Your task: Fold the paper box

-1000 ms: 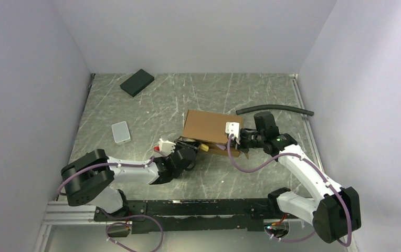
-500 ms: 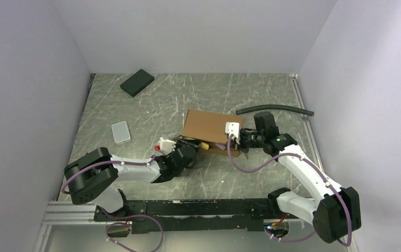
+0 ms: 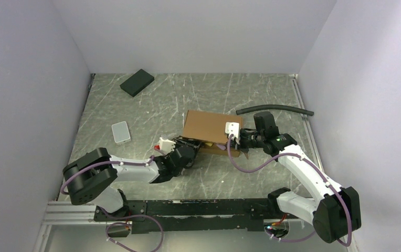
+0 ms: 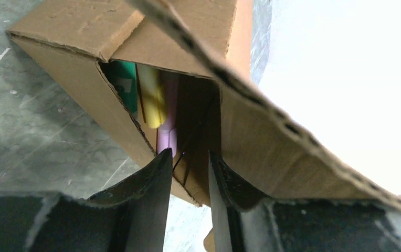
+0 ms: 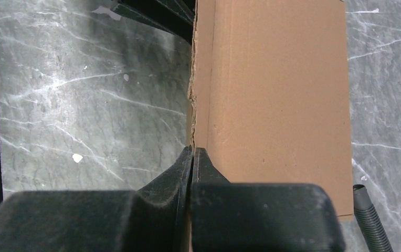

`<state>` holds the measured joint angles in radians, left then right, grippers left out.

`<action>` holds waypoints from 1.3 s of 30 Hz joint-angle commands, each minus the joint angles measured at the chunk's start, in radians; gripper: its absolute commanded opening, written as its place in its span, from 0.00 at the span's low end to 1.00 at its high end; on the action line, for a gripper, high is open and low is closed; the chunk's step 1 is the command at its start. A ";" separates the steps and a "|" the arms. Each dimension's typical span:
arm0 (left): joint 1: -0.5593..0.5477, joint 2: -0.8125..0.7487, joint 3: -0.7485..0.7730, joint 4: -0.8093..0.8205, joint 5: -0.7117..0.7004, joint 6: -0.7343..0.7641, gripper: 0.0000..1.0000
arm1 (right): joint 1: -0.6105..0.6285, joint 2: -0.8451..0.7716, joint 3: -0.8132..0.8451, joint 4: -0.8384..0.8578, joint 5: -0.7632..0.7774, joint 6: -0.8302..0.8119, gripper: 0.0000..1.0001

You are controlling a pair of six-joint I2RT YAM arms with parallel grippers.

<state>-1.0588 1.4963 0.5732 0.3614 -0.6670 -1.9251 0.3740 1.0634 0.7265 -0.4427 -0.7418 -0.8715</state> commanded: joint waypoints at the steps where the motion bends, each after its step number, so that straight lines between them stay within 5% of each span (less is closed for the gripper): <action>1: 0.006 -0.074 -0.026 0.048 0.078 0.083 0.35 | 0.006 0.002 0.018 -0.001 -0.039 -0.003 0.00; 9: 0.003 -0.308 -0.162 -0.102 0.342 0.319 0.38 | 0.006 0.007 0.017 -0.001 -0.035 -0.006 0.00; 16: 0.006 -0.705 -0.187 -0.295 0.598 0.845 0.43 | 0.005 0.014 0.014 -0.008 -0.017 -0.023 0.00; 20: 0.007 -0.965 -0.038 -0.677 0.565 1.076 0.59 | 0.005 0.019 0.014 -0.017 -0.012 -0.039 0.00; 24: 0.008 -1.146 0.037 -0.788 0.417 1.166 0.76 | 0.006 0.025 0.015 -0.030 -0.011 -0.061 0.00; 34: 0.008 -0.932 0.148 -0.831 0.159 1.220 0.80 | 0.005 0.033 0.012 -0.066 0.007 -0.129 0.00; 39: 0.039 -0.800 0.140 -0.790 0.065 1.194 0.63 | 0.006 0.040 0.013 -0.070 0.008 -0.134 0.00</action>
<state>-1.0477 0.6403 0.6796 -0.4488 -0.4854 -0.7429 0.3752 1.0962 0.7265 -0.4976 -0.7303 -0.9768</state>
